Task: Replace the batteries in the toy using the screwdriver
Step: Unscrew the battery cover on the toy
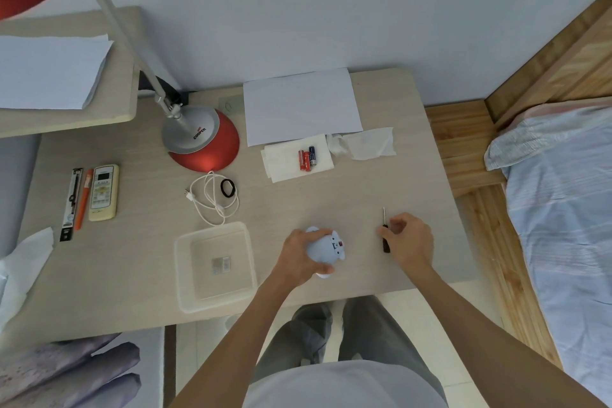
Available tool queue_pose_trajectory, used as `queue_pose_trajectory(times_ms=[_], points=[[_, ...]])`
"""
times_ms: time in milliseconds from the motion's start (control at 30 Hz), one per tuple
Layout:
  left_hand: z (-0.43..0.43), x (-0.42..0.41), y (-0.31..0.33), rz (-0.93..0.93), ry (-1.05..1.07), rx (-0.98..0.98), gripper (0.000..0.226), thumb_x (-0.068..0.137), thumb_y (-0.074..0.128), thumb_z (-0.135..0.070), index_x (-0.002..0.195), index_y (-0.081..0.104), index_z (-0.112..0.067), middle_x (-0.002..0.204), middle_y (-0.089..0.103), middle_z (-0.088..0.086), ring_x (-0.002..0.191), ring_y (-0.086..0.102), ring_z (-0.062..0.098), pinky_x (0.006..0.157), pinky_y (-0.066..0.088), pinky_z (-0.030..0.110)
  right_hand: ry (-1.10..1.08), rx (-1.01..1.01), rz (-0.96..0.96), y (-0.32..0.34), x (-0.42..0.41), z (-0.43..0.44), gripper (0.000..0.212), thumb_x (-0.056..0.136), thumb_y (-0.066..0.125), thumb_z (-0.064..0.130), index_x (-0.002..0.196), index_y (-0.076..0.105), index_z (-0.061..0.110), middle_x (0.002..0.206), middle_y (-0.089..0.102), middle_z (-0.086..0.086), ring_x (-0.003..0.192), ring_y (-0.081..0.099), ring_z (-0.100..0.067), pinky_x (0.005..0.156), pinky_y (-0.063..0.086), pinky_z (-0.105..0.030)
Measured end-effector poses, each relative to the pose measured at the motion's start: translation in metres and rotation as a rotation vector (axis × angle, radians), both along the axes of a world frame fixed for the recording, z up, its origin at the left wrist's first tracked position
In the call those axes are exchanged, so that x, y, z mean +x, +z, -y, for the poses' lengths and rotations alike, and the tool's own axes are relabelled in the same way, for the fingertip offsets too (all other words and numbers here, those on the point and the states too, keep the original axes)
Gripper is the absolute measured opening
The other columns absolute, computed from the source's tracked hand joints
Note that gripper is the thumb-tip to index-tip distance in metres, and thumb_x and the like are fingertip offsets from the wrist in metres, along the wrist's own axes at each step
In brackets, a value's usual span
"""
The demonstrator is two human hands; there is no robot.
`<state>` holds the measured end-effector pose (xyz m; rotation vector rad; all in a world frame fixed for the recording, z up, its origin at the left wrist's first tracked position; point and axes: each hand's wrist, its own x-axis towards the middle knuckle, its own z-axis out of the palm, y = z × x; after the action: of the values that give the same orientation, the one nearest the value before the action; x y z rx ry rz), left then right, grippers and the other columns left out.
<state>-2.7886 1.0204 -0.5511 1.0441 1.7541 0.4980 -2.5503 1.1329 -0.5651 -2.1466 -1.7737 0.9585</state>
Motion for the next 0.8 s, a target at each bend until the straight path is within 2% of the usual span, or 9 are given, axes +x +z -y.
queue_pose_trajectory(times_ms=[67, 167, 233, 333, 433, 567, 700, 800], points=[[0.000, -0.001, -0.001, 0.003, -0.003, 0.001, 0.079, 0.068, 0.100, -0.021, 0.139, 0.066, -0.035, 0.130, 0.051, 0.004, 0.118, 0.050, 0.022, 0.097, 0.046, 0.032, 0.051, 0.052, 0.019, 0.006, -0.004, 0.004, 0.029, 0.085, 0.079, 0.018, 0.113, 0.073, 0.024, 0.098, 0.069, 0.007, 0.087, 0.065, -0.018, 0.083, 0.058, -0.040], [0.000, -0.002, -0.001, 0.004, -0.012, -0.010, 0.079, 0.068, 0.099, -0.022, 0.138, 0.065, -0.039, 0.131, 0.053, 0.003, 0.118, 0.051, 0.022, 0.097, 0.046, 0.032, 0.212, 0.008, -0.060, 0.014, -0.023, 0.016, 0.060, 0.080, 0.062, -0.002, 0.130, 0.070, 0.030, 0.108, 0.069, 0.011, 0.091, 0.065, -0.016, 0.090, 0.059, -0.042], [-0.001, -0.004, -0.002, 0.008, -0.011, -0.029, 0.080, 0.067, 0.099, -0.022, 0.138, 0.066, -0.040, 0.130, 0.055, 0.002, 0.116, 0.052, 0.021, 0.094, 0.045, 0.031, 0.412, -0.125, -0.151, 0.015, -0.038, 0.027, 0.072, 0.079, 0.066, 0.001, 0.143, 0.060, 0.035, 0.123, 0.065, 0.013, 0.099, 0.063, -0.013, 0.095, 0.058, -0.041], [-0.003, -0.005, -0.003, -0.022, -0.041, -0.047, 0.086, 0.068, 0.098, -0.022, 0.144, 0.063, -0.037, 0.133, 0.056, 0.002, 0.118, 0.053, 0.021, 0.095, 0.042, 0.030, 0.624, -0.217, -0.189, 0.011, -0.059, 0.043, 0.076, 0.085, 0.075, 0.009, 0.154, 0.048, 0.028, 0.143, 0.060, 0.004, 0.126, 0.061, -0.016, 0.109, 0.052, -0.039], [0.000, -0.004, -0.004, -0.007, -0.008, -0.036, 0.087, 0.067, 0.100, -0.021, 0.145, 0.063, -0.033, 0.132, 0.057, 0.002, 0.120, 0.056, 0.022, 0.099, 0.046, 0.031, 0.579, -0.175, -0.219, 0.011, -0.070, 0.050, 0.068, 0.087, 0.074, 0.008, 0.150, 0.053, 0.023, 0.133, 0.069, 0.000, 0.118, 0.067, -0.019, 0.104, 0.056, -0.035], [0.007, -0.003, -0.004, -0.038, 0.009, 0.028, 0.084, 0.067, 0.100, -0.027, 0.143, 0.064, -0.034, 0.130, 0.060, 0.000, 0.115, 0.058, 0.021, 0.100, 0.054, 0.037, 0.543, -0.144, -0.273, 0.012, -0.071, 0.051, 0.059, 0.086, 0.076, 0.005, 0.141, 0.062, 0.020, 0.118, 0.074, 0.002, 0.103, 0.071, -0.013, 0.094, 0.059, -0.028], [0.015, -0.006, -0.001, -0.082, -0.013, 0.078, 0.083, 0.072, 0.096, -0.029, 0.147, 0.061, -0.029, 0.138, 0.060, -0.001, 0.120, 0.058, 0.019, 0.102, 0.050, 0.032, 0.550, -0.135, -0.281, 0.012, -0.069, 0.050, 0.052, 0.084, 0.076, 0.006, 0.135, 0.068, 0.018, 0.102, 0.077, 0.003, 0.088, 0.072, -0.010, 0.085, 0.060, -0.027], [0.019, -0.017, 0.002, -0.182, -0.106, 0.128, 0.078, 0.078, 0.092, -0.033, 0.149, 0.059, -0.032, 0.147, 0.052, -0.002, 0.131, 0.052, 0.021, 0.105, 0.052, 0.038, 0.565, -0.141, -0.271, 0.011, -0.069, 0.049, 0.046, 0.086, 0.077, 0.013, 0.132, 0.069, 0.018, 0.095, 0.075, 0.007, 0.082, 0.070, -0.007, 0.084, 0.062, -0.029]])
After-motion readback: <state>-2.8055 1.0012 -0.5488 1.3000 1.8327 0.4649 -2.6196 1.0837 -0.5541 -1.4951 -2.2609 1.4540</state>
